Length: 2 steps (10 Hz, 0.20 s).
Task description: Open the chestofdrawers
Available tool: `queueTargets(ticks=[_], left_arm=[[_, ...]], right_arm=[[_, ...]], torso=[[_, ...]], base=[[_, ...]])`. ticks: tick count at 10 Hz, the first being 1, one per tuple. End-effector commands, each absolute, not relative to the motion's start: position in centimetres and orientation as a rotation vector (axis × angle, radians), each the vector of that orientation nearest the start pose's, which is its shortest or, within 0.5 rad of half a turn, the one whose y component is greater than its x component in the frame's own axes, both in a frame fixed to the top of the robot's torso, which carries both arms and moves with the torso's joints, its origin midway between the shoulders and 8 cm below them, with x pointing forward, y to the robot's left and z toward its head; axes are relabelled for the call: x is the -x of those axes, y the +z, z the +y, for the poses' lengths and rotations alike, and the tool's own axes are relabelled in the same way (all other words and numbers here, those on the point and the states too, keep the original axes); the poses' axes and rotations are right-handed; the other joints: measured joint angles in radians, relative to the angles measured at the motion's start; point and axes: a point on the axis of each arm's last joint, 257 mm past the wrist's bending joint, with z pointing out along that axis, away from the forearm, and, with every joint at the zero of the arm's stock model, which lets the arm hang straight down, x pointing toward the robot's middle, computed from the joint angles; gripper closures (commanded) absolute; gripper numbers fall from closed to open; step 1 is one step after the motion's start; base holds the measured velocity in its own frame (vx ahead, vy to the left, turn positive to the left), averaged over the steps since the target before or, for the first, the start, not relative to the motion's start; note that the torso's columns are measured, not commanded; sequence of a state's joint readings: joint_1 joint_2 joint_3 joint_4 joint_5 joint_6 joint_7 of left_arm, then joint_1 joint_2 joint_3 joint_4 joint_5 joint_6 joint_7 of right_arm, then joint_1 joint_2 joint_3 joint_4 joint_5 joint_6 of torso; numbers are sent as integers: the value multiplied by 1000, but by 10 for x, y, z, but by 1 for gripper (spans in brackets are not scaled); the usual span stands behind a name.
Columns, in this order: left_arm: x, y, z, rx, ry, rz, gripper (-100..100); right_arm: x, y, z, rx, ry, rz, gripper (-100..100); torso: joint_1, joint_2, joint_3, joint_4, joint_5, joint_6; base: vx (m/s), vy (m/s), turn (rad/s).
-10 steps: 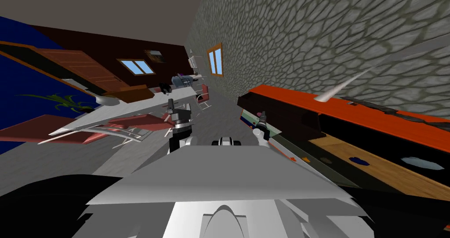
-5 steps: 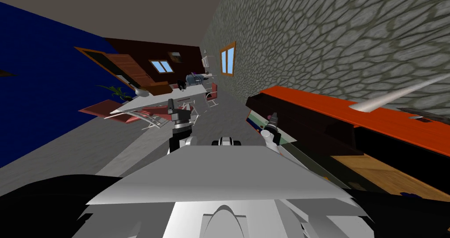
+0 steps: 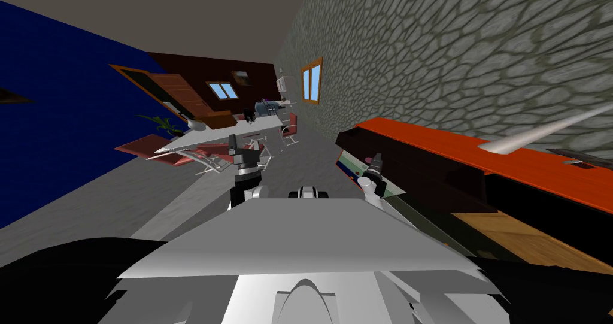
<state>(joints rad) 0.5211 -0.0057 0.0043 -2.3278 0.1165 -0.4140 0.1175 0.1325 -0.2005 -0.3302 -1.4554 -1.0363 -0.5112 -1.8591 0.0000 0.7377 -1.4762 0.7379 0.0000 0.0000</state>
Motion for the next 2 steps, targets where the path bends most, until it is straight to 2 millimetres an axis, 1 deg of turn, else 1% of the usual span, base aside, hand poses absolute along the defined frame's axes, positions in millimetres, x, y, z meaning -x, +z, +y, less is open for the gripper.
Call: queueTargets(ticks=[1,2], left_arm=[[-345,22,296,823,-1462,535,0],[-345,22,296,823,-1462,535,0]], right_arm=[[-401,-212,-562,1107,-2216,1480,0],[-401,-212,-562,1107,-2216,1480,0]], torso=[[0,0,0,0,0,0],[0,1,0,0,0,0]], base=[[0,0,0],[0,0,0]])
